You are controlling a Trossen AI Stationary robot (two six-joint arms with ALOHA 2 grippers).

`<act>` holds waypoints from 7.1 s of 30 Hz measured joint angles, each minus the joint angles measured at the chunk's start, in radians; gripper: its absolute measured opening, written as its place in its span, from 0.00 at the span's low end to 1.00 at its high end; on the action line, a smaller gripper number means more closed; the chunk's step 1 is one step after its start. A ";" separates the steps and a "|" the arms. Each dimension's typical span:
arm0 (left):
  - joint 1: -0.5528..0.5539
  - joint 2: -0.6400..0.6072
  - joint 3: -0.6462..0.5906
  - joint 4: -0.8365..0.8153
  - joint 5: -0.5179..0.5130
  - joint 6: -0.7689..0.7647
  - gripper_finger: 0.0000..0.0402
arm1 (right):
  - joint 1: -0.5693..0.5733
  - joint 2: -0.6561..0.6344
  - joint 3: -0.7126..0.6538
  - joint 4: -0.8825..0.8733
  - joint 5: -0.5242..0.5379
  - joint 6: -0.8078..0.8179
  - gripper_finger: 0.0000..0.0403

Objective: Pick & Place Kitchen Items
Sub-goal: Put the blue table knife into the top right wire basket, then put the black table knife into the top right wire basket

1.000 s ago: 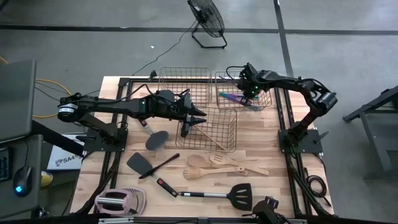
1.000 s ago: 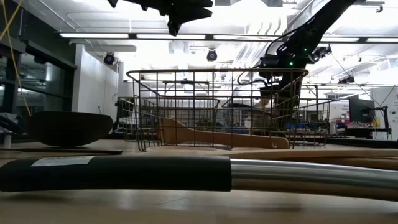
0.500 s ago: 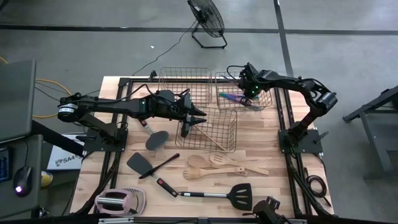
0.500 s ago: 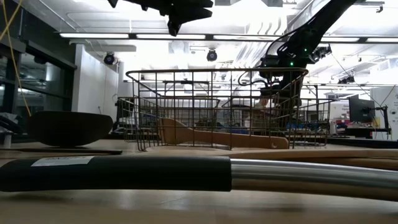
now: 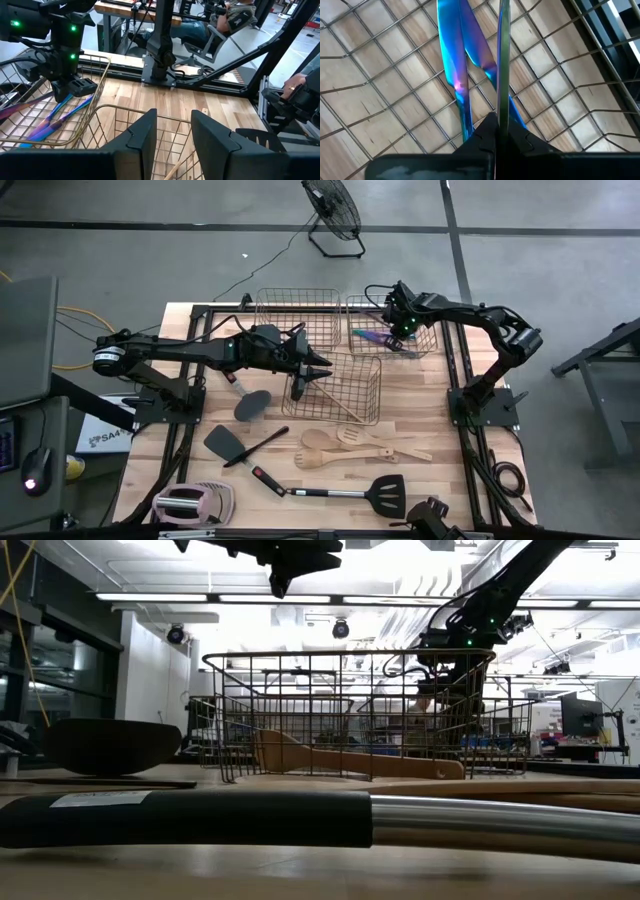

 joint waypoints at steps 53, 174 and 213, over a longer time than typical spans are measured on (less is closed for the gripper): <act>0.002 0.000 0.001 0.001 -0.012 0.000 0.30 | 0.000 0.000 0.000 -0.073 -0.019 -0.003 0.01; -0.223 -0.133 0.161 -1.087 -0.166 -0.403 0.30 | 0.974 -0.960 -0.321 0.159 0.303 0.525 0.23; -0.442 0.299 0.161 -1.168 0.004 -0.899 0.36 | 1.151 -0.960 -0.321 0.119 0.344 0.539 0.23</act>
